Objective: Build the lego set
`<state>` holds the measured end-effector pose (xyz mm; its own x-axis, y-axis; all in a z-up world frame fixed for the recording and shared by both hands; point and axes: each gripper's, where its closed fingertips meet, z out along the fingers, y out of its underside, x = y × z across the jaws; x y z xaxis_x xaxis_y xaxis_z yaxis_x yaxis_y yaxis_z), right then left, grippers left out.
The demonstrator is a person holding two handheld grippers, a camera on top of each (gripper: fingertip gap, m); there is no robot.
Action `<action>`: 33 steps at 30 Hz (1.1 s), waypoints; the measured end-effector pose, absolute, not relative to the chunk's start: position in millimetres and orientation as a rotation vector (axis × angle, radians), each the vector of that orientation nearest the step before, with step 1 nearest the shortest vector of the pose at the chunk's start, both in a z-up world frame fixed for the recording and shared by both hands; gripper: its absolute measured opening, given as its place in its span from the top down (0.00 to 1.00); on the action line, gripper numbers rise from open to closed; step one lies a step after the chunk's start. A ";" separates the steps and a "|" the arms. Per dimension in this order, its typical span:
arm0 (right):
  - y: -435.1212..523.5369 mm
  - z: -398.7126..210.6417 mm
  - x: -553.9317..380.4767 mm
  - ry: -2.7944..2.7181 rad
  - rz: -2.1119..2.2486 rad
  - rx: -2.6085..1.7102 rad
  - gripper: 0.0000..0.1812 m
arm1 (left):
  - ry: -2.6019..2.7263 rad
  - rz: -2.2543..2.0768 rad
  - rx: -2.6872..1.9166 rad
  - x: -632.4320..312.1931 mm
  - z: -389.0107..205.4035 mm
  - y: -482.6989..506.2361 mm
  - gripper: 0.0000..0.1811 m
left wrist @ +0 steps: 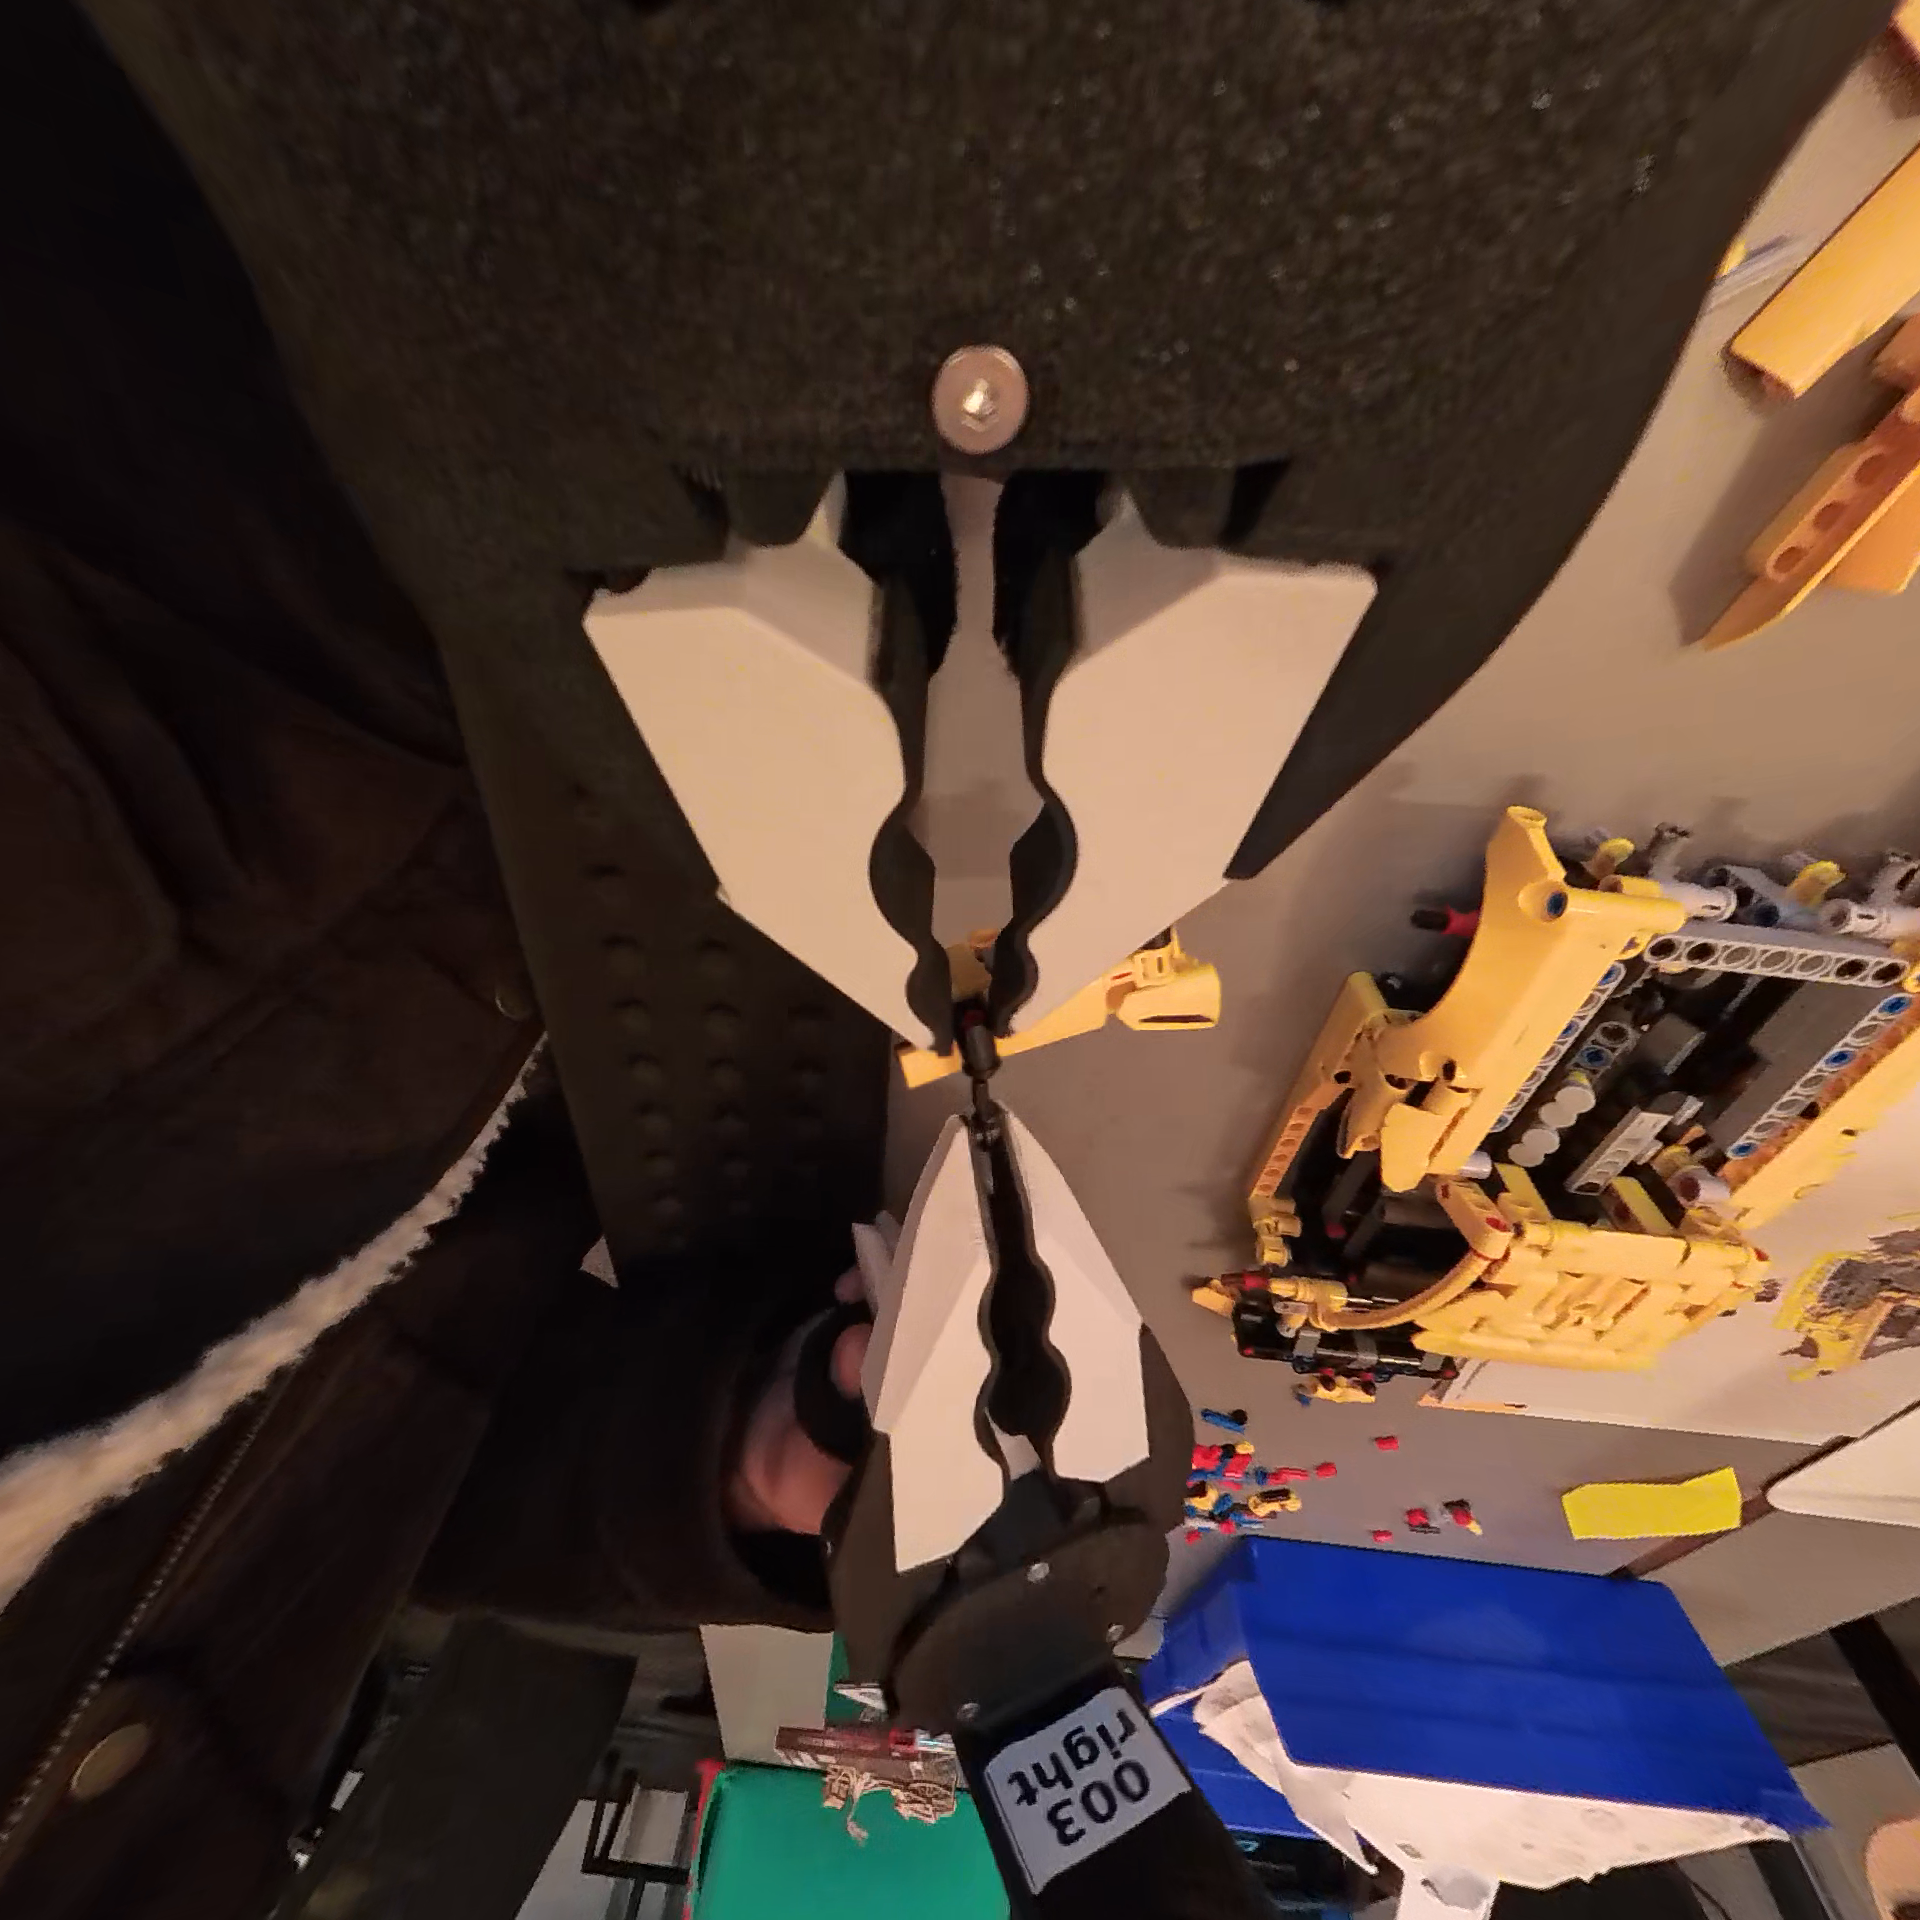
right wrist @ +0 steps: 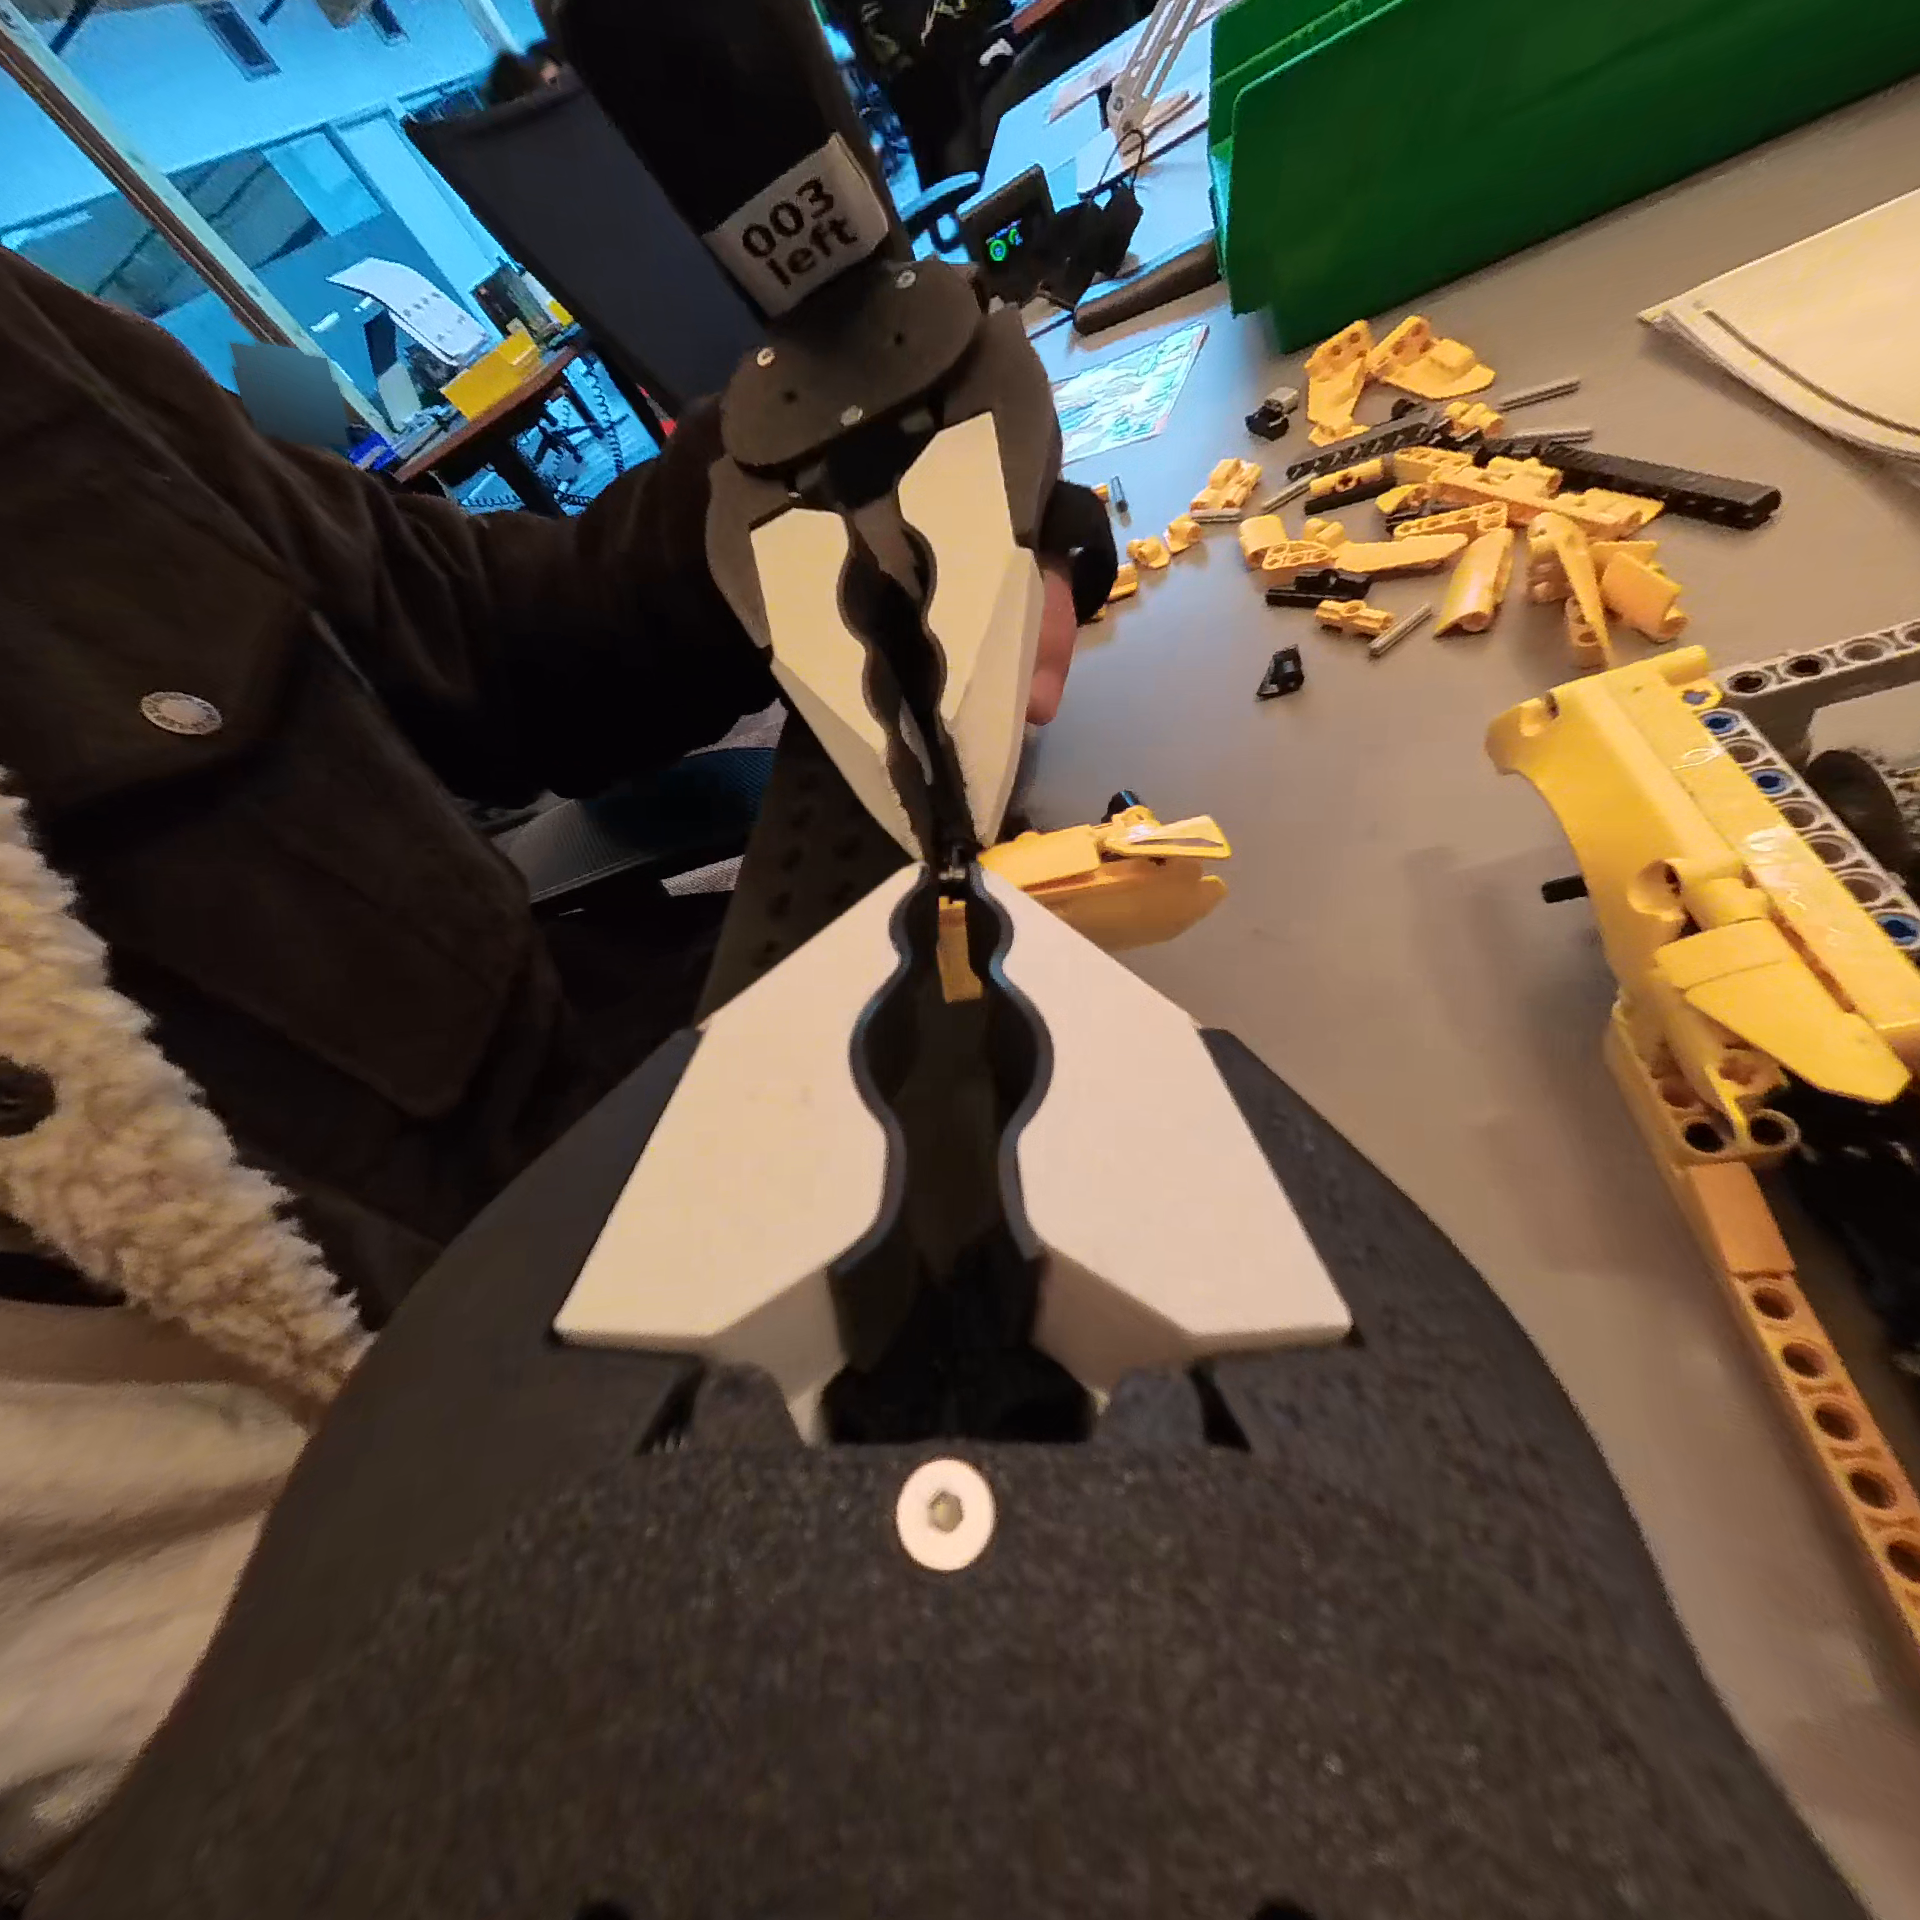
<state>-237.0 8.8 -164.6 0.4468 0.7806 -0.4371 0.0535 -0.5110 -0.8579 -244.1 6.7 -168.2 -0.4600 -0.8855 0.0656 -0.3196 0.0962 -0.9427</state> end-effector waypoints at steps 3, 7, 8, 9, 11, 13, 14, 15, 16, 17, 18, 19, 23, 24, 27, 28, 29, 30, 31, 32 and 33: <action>9.4 -165.1 -236.7 -0.700 1.132 -1.885 0.98 | 1.849 -1.372 -1.162 -244.5 -168.0 5.1 0.96; 7.9 -166.0 -237.7 -0.704 1.148 -1.888 0.98 | 1.837 -1.378 -1.162 -244.6 -167.5 7.3 0.96; 7.8 -164.9 -238.0 -0.701 1.156 -1.881 0.98 | 1.835 -1.384 -1.162 -244.6 -167.1 7.3 0.96; 8.0 -165.2 -237.9 -0.700 1.157 -1.884 0.98 | 1.834 -1.384 -1.161 -244.6 -167.0 7.4 0.96; 7.9 -164.4 -238.2 -0.699 1.164 -1.879 0.98 | 1.841 -1.383 -1.155 -245.1 -167.5 6.5 0.96; 7.7 -166.1 -238.2 -0.705 1.155 -1.887 0.98 | 1.851 -1.376 -1.154 -245.2 -168.9 5.9 0.96; 8.1 -167.6 -238.1 -0.709 1.144 -1.894 0.98 | 1.857 -1.367 -1.156 -245.2 -170.2 6.1 0.96; 8.1 -168.9 -237.7 -0.715 1.134 -1.901 0.98 | 1.859 -1.361 -1.157 -245.1 -171.0 6.4 0.96; 7.9 -169.4 -237.7 -0.719 1.131 -1.903 0.98 | 1.860 -1.364 -1.156 -245.2 -171.0 6.1 0.96; 8.1 -169.4 -237.5 -0.718 1.129 -1.903 0.98 | 1.859 -1.364 -1.156 -245.1 -170.9 6.2 0.96; 8.1 -170.3 -237.5 -0.720 1.125 -1.908 0.98 | 1.859 -1.364 -1.157 -245.1 -171.0 6.3 0.96; 7.3 -170.5 -238.2 -0.726 1.128 -1.908 0.98 | 1.866 -1.368 -1.156 -245.5 -171.3 5.3 0.96; 6.5 -171.6 -238.4 -0.738 1.119 -1.911 0.98 | 1.879 -1.373 -1.158 -245.6 -172.7 4.1 0.96; 6.9 -170.6 -238.1 -0.739 1.113 -1.904 0.98 | 1.872 -1.382 -1.160 -245.4 -171.7 4.3 0.96; 6.4 -169.2 -237.7 -0.756 1.097 -1.895 0.98 | 1.863 -1.410 -1.162 -244.8 -169.7 3.7 0.96; 6.1 -170.6 -237.7 -0.767 1.086 -1.900 0.98 | 1.871 -1.407 -1.163 -244.7 -170.8 3.2 0.96; 5.5 -172.4 -238.3 -0.780 1.076 -1.906 0.98 | 1.883 -1.403 -1.164 -245.0 -172.6 2.3 0.96; 4.9 -173.5 -238.7 -0.786 1.073 -1.910 0.98 | 1.896 -1.402 -1.164 -245.5 -174.2 1.5 0.96; 4.6 -173.9 -238.8 -0.791 1.069 -1.912 0.98 | 1.902 -1.402 -1.163 -245.8 -174.9 1.1 0.96; 3.9 -174.1 -238.9 -0.804 1.061 -1.912 0.98 | 1.907 -1.403 -1.159 -245.8 -175.1 0.4 0.96; 2.9 -176.7 -239.0 -0.835 1.032 -1.921 0.98 | 1.919 -1.395 -1.156 -246.0 -176.7 -0.6 0.96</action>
